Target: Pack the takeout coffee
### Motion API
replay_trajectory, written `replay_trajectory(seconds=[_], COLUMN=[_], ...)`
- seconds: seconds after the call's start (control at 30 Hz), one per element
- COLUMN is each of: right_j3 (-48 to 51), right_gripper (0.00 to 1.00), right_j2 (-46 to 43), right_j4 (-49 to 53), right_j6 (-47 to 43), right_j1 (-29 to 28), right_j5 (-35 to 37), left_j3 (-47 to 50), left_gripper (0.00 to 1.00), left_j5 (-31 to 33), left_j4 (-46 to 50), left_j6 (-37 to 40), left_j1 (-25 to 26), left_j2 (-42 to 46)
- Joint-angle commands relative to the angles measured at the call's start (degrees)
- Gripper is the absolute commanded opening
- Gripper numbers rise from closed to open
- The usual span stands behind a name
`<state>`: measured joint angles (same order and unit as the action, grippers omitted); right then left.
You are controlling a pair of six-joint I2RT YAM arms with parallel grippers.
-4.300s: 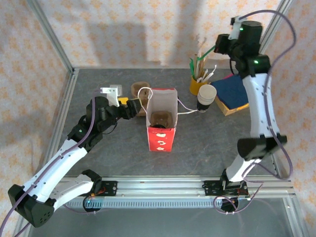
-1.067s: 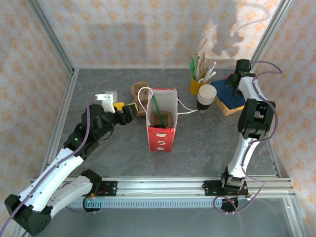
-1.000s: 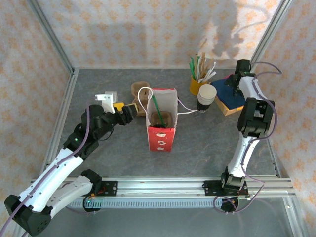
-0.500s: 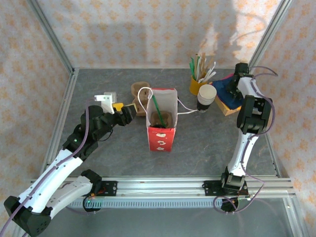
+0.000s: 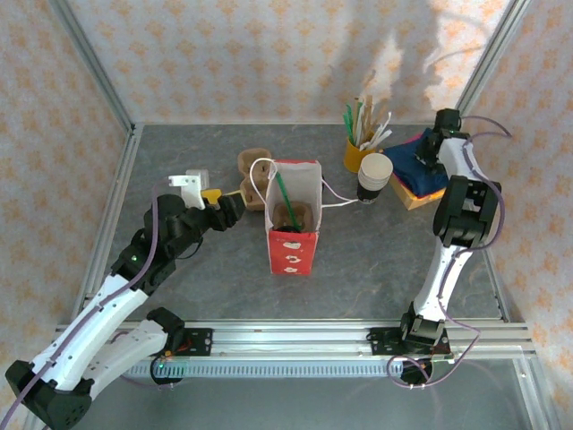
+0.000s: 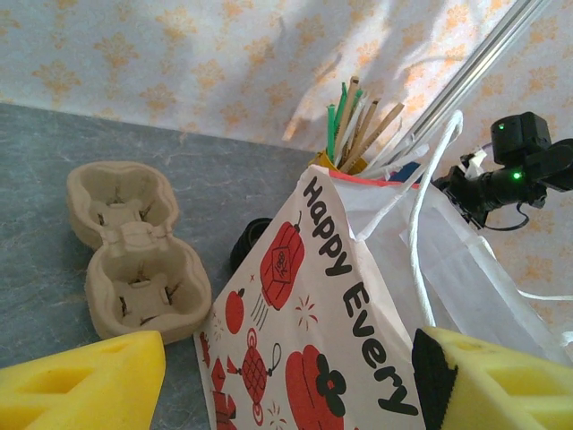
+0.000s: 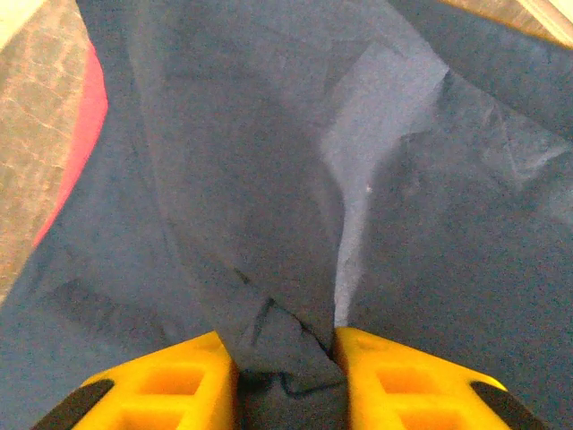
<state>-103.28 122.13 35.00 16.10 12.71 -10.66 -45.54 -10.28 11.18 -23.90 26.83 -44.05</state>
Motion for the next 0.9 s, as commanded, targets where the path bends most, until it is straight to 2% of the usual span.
replay_trajectory(seconds=[0.0,0.27,0.6,0.87], right_j3=[-0.6,-1.1,0.1,2.1], right_gripper=[0.29,0.28,0.33,0.25], right_j2=[-4.4,-6.8,-8.2,-8.1], right_j4=[-0.6,-0.3,-0.2,-1.0], right_j6=[0.7,0.8,0.3,0.6], right_j1=[0.6,0.9,1.1,1.6], right_j5=[-1.6,-2.8,-2.5,-3.0], left_j3=[0.2,0.6,1.1,1.4], left_gripper=[0.75,0.75,0.75,0.75], left_j5=[1.0,0.7,0.4,0.4], left_j4=[1.0,0.9,0.8,1.1], left_j6=[0.9,0.6,0.3,0.3], left_j1=[-0.6,-0.6,-0.6,-0.6], left_j2=[1.1,1.6,2.2,2.4])
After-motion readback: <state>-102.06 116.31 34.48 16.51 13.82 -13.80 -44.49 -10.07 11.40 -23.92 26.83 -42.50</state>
